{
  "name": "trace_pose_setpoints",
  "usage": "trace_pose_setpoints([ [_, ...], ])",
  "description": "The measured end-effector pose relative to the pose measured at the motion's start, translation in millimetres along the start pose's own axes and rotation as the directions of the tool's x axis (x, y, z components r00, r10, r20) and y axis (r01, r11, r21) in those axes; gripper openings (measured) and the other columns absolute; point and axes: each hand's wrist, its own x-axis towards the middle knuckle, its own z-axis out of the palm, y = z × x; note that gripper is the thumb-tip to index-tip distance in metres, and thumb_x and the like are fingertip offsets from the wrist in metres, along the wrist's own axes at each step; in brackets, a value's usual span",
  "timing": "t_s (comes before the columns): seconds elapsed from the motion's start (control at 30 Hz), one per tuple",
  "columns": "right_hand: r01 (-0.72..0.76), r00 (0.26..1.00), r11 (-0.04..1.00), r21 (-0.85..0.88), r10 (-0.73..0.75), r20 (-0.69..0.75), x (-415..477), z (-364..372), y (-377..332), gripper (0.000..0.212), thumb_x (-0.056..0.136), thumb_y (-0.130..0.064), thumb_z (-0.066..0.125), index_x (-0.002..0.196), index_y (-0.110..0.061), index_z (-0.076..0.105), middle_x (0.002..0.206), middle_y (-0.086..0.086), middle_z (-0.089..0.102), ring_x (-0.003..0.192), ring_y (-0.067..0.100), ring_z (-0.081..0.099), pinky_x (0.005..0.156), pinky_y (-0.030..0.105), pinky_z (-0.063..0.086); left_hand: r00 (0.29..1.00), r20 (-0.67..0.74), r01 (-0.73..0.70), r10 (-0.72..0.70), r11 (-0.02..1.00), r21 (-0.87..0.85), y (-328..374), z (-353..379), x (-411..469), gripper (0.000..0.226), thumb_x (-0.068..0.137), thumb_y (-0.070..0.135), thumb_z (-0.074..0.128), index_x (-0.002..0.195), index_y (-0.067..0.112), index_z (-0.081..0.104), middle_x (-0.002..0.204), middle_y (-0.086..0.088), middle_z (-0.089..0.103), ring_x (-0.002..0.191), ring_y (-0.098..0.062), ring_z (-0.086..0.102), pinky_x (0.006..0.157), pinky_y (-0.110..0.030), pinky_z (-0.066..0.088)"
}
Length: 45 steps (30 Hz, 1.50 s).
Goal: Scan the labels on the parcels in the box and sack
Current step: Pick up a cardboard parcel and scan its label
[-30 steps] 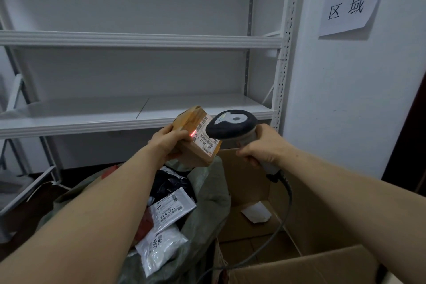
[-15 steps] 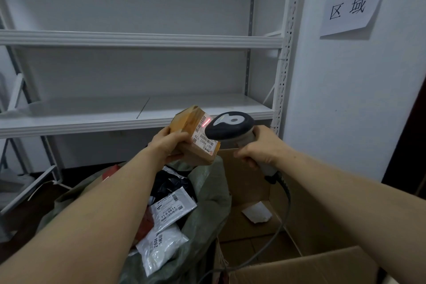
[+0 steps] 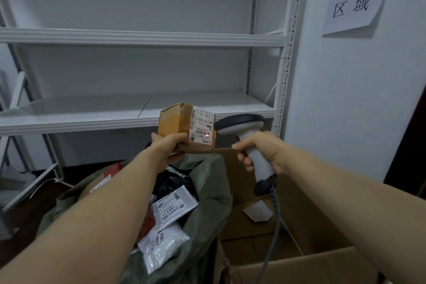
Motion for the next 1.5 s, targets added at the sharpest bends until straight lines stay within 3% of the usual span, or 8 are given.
trace_pose_setpoints([
  [0.67,-0.044,0.998,0.997,0.065,0.041,0.044,10.0,8.6,0.2,0.013,0.081,-0.012,0.068,0.079,-0.006,0.057,0.061,0.006,0.056,0.045,0.013,0.048,0.042,0.023,0.043,0.999,-0.026,0.048,-0.048,0.999,-0.003,-6.3,-9.3,8.9,0.081,0.069,0.003,0.075,0.134,0.012,0.027,0.12,-0.014,0.051,0.094,-0.021,0.059,0.077,-0.034,0.055],
  [0.8,-0.025,0.999,0.998,0.06,0.022,0.047,20.1,18.3,8.6,0.013,0.083,-0.013,0.069,0.082,-0.003,0.06,0.062,0.01,0.06,0.047,0.015,0.048,0.042,0.022,0.044,0.983,-0.176,0.095,-0.054,0.969,0.229,-11.9,-21.5,17.3,0.113,0.052,0.02,0.087,0.141,0.03,0.018,0.131,-0.015,0.034,0.108,-0.032,0.049,0.077,-0.038,0.057],
  [0.97,-0.079,0.997,0.992,0.096,0.08,-0.007,49.4,24.1,36.8,0.015,0.087,-0.012,0.065,0.081,0.0,0.06,0.057,0.009,0.058,0.045,0.015,0.046,0.04,0.022,0.042,0.94,-0.332,0.181,0.085,0.699,0.692,-31.1,-33.4,24.2,0.113,0.07,0.028,0.08,0.15,0.042,0.002,0.144,-0.019,0.005,0.125,-0.046,0.03,0.104,-0.051,0.038],
  [1.03,-0.091,0.994,0.989,0.117,0.098,-0.05,60.8,21.6,50.7,0.016,0.085,-0.011,0.067,0.083,0.003,0.061,0.057,0.011,0.058,0.044,0.016,0.047,0.041,0.024,0.042,0.953,-0.286,0.184,0.097,0.566,0.804,-47.3,-33.0,29.7,0.102,0.077,0.028,0.075,0.149,0.045,0.005,0.15,-0.02,-0.009,0.137,-0.048,0.012,0.109,-0.053,0.029],
  [1.17,-0.158,0.98,0.972,0.174,0.175,-0.091,78.1,12.4,76.3,0.014,0.085,-0.009,0.068,0.081,0.003,0.06,0.057,0.012,0.057,0.045,0.018,0.048,0.042,0.025,0.043,0.994,-0.095,0.1,-0.046,0.143,0.985,-93.8,-29.1,42.3,0.091,0.081,0.049,0.063,0.151,0.038,0.005,0.151,-0.018,-0.032,0.14,-0.04,-0.026,0.115,-0.053,0.011],
  [1.3,-0.19,0.955,0.943,0.272,0.242,-0.169,84.5,-10.0,97.2,0.012,0.086,-0.008,0.066,0.083,0.001,0.061,0.056,0.01,0.057,0.042,0.016,0.048,0.04,0.023,0.044,0.998,-0.067,0.066,0.017,0.054,0.996,-100.3,-16.7,58.2,0.084,0.088,0.061,0.041,0.152,0.013,0.016,0.16,-0.012,-0.004,0.146,-0.03,-0.015,0.117,-0.053,0.0],
  [1.4,-0.229,0.915,0.901,0.368,0.328,-0.234,91.1,-38.1,118.6,0.01,0.086,-0.007,0.066,0.086,0.001,0.06,0.057,0.01,0.057,0.044,0.016,0.048,0.041,0.025,0.044,0.995,-0.048,0.061,0.087,-0.148,0.987,-92.0,11.6,69.9,0.069,0.09,0.06,0.036,0.142,0.015,0.041,0.157,-0.013,0.016,0.146,-0.032,-0.004,0.111,-0.058,-0.013],
  [1.5,-0.286,0.868,0.854,0.435,0.423,-0.26,99.9,-68.3,144.9,0.008,0.086,-0.003,0.064,0.092,0.003,0.061,0.057,0.01,0.057,0.041,0.015,0.049,0.04,0.024,0.046,0.971,0.137,-0.098,0.193,-0.201,0.975,-97.6,63.8,78.4,0.05,0.09,0.051,0.042,0.128,0.021,0.055,0.149,-0.012,0.034,0.144,-0.031,0.013,0.114,-0.057,-0.003],
])
